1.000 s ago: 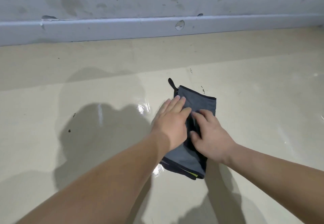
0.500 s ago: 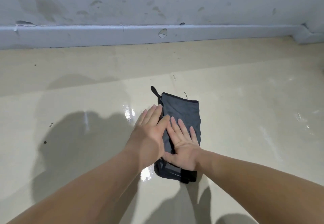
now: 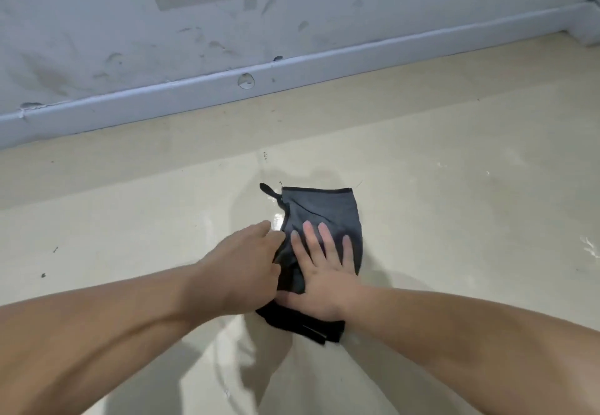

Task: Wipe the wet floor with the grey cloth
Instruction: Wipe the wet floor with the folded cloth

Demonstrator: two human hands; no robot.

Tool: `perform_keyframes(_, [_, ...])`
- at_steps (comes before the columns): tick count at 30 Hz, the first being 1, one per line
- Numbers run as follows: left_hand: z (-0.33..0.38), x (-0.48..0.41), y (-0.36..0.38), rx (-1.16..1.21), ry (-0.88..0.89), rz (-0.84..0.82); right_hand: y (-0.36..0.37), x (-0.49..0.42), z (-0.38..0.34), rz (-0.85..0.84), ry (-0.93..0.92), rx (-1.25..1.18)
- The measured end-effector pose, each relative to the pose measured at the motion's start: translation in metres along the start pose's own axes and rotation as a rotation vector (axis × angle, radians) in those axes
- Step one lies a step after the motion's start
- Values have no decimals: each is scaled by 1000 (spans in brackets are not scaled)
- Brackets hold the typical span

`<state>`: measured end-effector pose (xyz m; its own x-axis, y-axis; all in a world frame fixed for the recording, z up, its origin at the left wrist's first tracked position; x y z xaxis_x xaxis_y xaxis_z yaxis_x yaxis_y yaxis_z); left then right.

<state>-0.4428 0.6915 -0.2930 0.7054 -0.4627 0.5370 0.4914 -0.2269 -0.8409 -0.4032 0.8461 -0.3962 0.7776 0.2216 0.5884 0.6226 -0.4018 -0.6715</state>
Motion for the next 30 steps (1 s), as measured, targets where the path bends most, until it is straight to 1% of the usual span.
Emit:
perform_keyframes(3, [28, -8, -9, -92, -53, -206, 7, 5, 14, 130, -102, 35])
perform_keyframes(4, [37, -15, -9, -124, -68, -253, 8, 10, 23, 185, -139, 38])
perform_keyframes(5, [48, -23, -9, -137, -94, -264, 8, 15, 35, 246, -166, 31])
perform_keyframes(6, [58, -32, -8, -114, -127, -213, 8, 21, 49, 306, -186, 19])
perform_keyframes(7, [66, -39, -3, -54, -166, -122, 8, 24, 62, 354, -198, 11])
perform_keyframes(9, [88, -56, 8, 106, -242, 109, 0, 35, 98, 432, -188, -4])
perform_keyframes(10, [100, -65, 14, 140, -258, 210, -6, 40, 118, 449, -165, 2])
perform_keyframes(11, [111, -73, 20, 131, -263, 268, -14, 46, 137, 458, -136, 17])
perform_keyframes(14, [147, -95, 36, 16, -212, 278, -39, 67, 194, 495, 13, 62])
perform_keyframes(17, [174, -107, 43, -17, -143, 301, -49, 87, 237, 636, 286, 33])
perform_keyframes(19, [181, -113, 47, 4, -104, 258, -50, 96, 252, 729, 482, -57])
perform_keyframes(21, [181, -115, 50, -26, -59, 196, -47, 99, 255, 718, 643, -128])
perform_keyframes(22, [177, -113, 50, -43, -46, 194, -46, 97, 250, 717, 694, -148])
perform_keyframes(25, [149, -94, 54, -66, -42, 251, -39, 81, 219, 754, 766, -210])
perform_keyframes(27, [120, -76, 60, -68, -92, 251, -30, 66, 181, 737, 739, -198])
perform_keyframes(28, [109, -69, 62, -64, -112, 257, -22, 59, 162, 713, 685, -162])
perform_keyframes(30, [87, -57, 64, -62, -159, 274, -3, 48, 120, 641, 466, -61])
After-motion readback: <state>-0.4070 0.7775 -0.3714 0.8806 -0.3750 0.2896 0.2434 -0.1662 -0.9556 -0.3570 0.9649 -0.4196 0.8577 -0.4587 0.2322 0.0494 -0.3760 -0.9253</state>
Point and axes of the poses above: each hand's wrist, its own x-axis away from the middle knuckle, its own y-axis out of the palm, z = x × y, the point moved 1 cm from there along -x, towards the middle knuckle, and after that the axes turned 12 degrees about -x, right-handed, at the moved point
